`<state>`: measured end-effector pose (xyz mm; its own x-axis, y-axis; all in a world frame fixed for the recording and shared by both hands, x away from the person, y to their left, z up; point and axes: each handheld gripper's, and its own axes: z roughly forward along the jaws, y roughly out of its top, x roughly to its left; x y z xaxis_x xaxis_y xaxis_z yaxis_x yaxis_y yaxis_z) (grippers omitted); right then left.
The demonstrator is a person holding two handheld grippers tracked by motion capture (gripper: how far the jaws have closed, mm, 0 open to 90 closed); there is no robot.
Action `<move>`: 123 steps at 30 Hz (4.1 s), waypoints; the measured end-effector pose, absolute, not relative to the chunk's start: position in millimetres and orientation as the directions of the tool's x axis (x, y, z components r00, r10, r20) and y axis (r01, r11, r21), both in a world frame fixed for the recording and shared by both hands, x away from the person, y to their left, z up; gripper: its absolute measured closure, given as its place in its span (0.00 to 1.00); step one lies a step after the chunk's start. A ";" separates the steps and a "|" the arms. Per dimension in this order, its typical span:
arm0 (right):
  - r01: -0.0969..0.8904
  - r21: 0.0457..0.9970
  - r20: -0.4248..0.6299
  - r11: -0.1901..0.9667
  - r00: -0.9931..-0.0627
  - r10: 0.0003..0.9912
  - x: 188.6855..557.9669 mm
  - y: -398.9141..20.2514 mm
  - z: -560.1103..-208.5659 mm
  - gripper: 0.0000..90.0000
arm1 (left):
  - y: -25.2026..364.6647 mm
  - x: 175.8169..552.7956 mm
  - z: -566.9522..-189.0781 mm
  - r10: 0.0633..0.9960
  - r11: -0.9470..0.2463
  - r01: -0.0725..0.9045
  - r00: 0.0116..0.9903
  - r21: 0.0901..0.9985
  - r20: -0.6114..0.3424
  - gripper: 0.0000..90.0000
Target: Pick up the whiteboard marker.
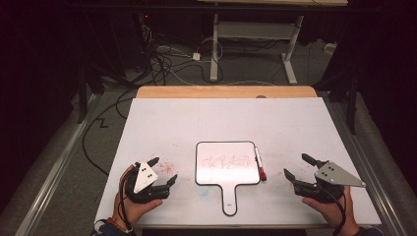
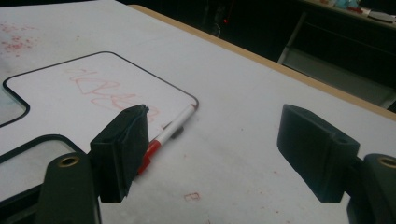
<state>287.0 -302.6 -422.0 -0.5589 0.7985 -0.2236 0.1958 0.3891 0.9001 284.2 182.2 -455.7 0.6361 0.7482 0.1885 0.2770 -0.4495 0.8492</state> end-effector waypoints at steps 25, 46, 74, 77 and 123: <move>0.320 0.855 -0.140 0.408 -0.615 0.776 306.9 -295.8 -422.7 0.30 | 180.3 285.5 -464.3 0.728 -0.480 0.299 0.661 0.825 0.184 0.21; 0.635 0.667 0.144 0.389 -0.623 0.769 412.1 -244.8 -446.8 0.51 | 173.1 286.3 -471.7 0.714 -0.515 0.337 0.678 0.788 0.177 0.21; 0.650 0.617 0.158 0.443 -0.654 0.739 421.1 -233.2 -456.3 0.90 | 163.3 288.7 -476.7 0.681 -0.557 0.351 0.711 0.753 0.172 0.22; 0.627 0.659 0.167 0.416 -0.662 0.731 416.2 -234.8 -444.4 0.90 | 157.3 292.4 -473.1 0.688 -0.543 0.331 0.702 0.772 0.184 0.25; 0.334 0.923 0.139 0.190 -0.751 0.646 353.5 -192.0 -415.4 0.90 | 11.6 349.7 -442.5 0.455 -0.242 0.397 0.852 0.885 -0.258 0.40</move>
<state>353.5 -192.0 -415.4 -0.7508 0.6458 0.1386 0.3341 0.1904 0.9231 349.7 11.6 -442.5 0.8522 0.4552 -0.2579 0.3969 -0.2415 0.8855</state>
